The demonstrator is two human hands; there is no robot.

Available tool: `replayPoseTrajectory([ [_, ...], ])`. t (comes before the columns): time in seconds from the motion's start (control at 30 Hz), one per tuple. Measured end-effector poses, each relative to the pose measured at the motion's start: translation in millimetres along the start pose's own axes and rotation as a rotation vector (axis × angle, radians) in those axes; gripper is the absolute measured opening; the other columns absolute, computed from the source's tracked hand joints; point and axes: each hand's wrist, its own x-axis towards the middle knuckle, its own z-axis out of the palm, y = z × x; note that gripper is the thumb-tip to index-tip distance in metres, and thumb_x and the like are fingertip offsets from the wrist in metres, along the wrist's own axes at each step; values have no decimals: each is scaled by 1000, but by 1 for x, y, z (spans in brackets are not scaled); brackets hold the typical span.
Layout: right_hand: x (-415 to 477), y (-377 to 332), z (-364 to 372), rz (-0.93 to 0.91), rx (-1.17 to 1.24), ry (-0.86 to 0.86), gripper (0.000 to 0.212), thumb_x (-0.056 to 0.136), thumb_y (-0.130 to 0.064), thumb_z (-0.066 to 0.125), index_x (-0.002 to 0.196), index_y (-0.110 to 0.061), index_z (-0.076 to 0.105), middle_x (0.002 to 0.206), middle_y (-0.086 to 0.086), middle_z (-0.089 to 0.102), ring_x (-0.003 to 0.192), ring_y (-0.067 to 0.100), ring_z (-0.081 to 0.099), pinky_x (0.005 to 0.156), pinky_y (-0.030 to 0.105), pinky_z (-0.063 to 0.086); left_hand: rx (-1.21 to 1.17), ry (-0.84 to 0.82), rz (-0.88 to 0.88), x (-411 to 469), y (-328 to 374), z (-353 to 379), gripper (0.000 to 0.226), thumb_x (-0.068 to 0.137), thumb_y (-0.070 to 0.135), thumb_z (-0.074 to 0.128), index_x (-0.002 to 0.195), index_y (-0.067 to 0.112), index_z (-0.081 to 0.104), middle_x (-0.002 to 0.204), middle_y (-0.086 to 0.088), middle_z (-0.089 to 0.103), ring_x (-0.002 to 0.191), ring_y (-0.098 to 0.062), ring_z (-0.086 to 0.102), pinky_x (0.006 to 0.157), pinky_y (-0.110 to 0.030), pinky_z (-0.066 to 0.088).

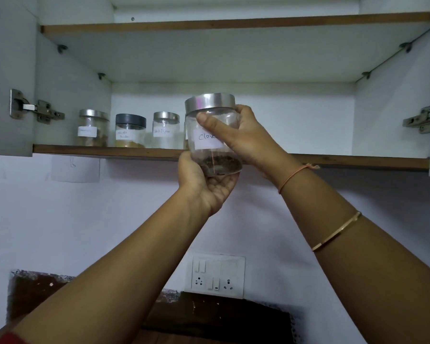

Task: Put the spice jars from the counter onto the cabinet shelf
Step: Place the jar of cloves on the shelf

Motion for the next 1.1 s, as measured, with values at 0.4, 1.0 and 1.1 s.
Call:
replayPoseTrajectory([
  [0.4, 34, 2, -34, -2, -122, 261, 51, 70, -45, 77, 108, -22, 52, 106, -5, 65, 94, 13, 63, 72, 24, 49, 408, 50, 319, 35, 5, 42, 34, 95, 25, 35, 117, 9, 56, 100, -9, 66, 78, -18, 59, 63, -28, 47],
  [1.0, 86, 68, -75, 264, -241, 256, 76, 76, -38, 73, 133, -9, 33, 111, 3, 47, 99, 21, 50, 69, 28, 41, 1693, 77, 1508, 109, -40, -21, 19, 95, 21, 49, 100, 8, 62, 96, -8, 62, 95, -26, 55, 97, -42, 39],
  [1.1, 96, 76, -82, 305, -265, 255, 79, 77, -37, 72, 136, -9, 28, 118, 6, 45, 108, 25, 50, 81, 34, 42, 1665, 150, 1581, 115, -43, -20, 20, 93, 23, 51, 95, 7, 61, 92, -9, 61, 91, -28, 55, 94, -44, 40],
])
